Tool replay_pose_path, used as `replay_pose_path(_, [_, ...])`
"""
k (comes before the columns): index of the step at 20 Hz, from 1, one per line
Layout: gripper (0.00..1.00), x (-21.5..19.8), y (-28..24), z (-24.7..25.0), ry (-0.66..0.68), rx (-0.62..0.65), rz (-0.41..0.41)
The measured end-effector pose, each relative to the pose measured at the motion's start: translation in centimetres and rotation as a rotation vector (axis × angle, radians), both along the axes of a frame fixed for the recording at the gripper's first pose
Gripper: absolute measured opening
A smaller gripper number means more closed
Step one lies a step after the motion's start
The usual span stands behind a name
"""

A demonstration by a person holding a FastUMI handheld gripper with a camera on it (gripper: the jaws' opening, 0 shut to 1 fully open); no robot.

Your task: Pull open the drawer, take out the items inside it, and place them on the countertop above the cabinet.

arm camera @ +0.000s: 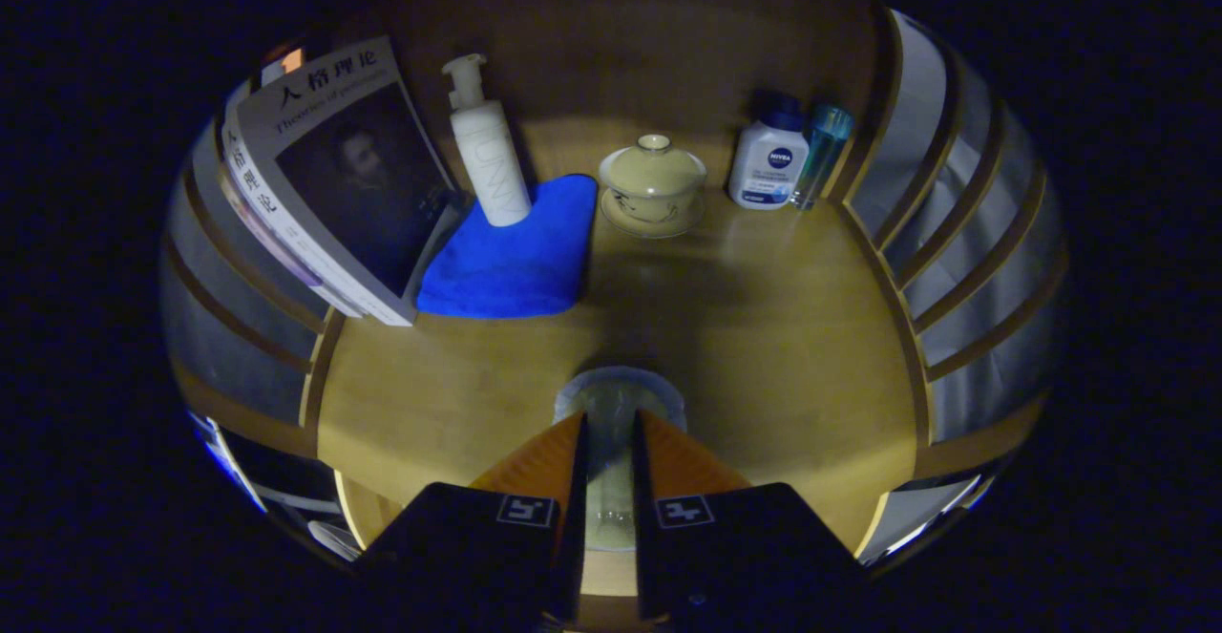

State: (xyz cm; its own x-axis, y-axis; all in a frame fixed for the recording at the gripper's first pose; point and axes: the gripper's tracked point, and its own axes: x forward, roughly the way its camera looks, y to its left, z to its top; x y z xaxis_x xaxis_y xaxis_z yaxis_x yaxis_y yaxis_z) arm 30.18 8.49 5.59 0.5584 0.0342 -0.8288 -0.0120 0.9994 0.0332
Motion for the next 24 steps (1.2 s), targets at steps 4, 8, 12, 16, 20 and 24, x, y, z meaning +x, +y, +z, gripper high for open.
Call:
replay_pose_path(4, [0.54,-0.6,-0.1,0.8,-0.045,0.014,-0.004])
replay_pose_path(8, [0.50,-2.4,-0.2,2.0,-0.081,0.023,0.004])
replay_pose_path(12, [0.50,-4.9,-0.2,3.6,-0.166,0.001,0.024])
replay_pose_path(16, [0.50,-8.5,-0.1,5.6,-0.300,-0.021,0.054])
replay_pose_path(20, [0.64,-13.0,-0.4,8.6,-0.526,-0.072,0.066])
replay_pose_path(24, [1.00,-18.2,0.2,8.6,-0.661,-0.030,0.081])
